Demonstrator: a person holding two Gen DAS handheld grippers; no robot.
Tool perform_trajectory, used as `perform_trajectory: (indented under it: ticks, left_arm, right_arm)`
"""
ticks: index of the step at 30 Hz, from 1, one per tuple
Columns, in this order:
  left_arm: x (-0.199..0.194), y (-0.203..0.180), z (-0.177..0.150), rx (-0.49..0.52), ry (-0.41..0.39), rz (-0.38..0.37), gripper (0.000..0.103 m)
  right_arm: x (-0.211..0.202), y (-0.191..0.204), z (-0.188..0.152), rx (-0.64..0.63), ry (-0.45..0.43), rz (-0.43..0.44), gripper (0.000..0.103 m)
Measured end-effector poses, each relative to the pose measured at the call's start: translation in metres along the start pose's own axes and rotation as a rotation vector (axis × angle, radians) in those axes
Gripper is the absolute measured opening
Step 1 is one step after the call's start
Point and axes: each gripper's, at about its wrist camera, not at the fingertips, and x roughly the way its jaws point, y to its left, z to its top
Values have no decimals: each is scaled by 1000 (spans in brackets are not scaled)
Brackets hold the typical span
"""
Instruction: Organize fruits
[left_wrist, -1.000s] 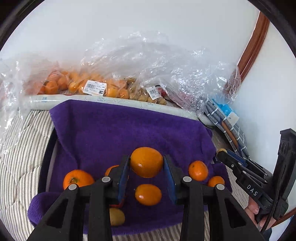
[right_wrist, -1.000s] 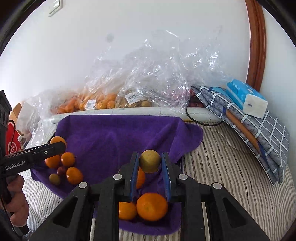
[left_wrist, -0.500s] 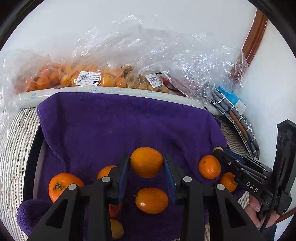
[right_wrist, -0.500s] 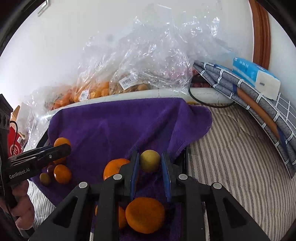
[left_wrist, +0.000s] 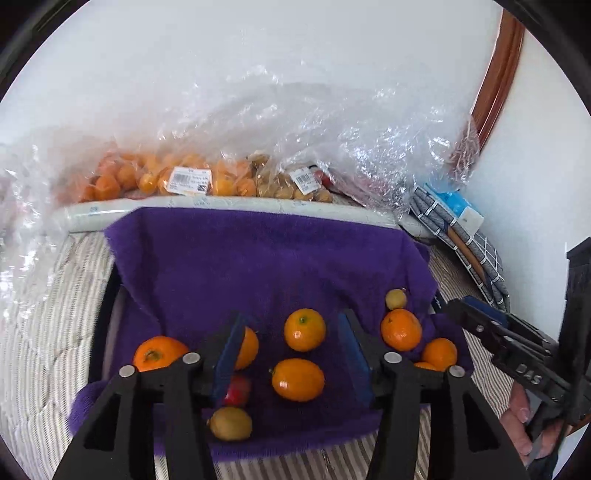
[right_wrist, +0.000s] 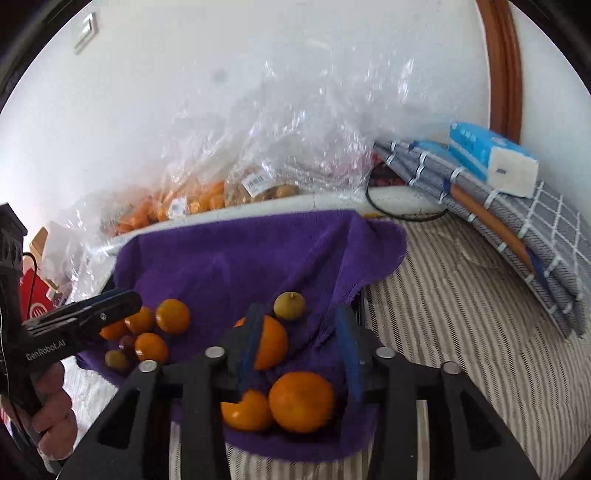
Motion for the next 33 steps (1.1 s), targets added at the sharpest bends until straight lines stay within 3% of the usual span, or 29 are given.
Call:
perform_trajectory:
  ticks: [2,6,12,16,20,33]
  left_arm:
    - [-18,-3,-7,8,-5,23,52]
    - [-54,-6,-22,6,-20,60,54]
    - [-115,-15,-54,-7,-60,132,64]
    - [-149,-21,-77,2,-86,167,78]
    - [-175,-28,-96,14,-98,181,87]
    - [-218,-33,-118,14,-158,209,92]
  right_arm:
    - [-21,6,-2,-1,-19,-10,57]
    - [-65,22,-12,-25,-21,-39,57]
    - [-135,48,-40,-68,-45,-109,58]
    - [-176,57,-62,-77,-94,-120,86]
    - [-213,65,-85,-86,-139,-126,98]
    - [-247,69,-113,-54,-125,-150,100]
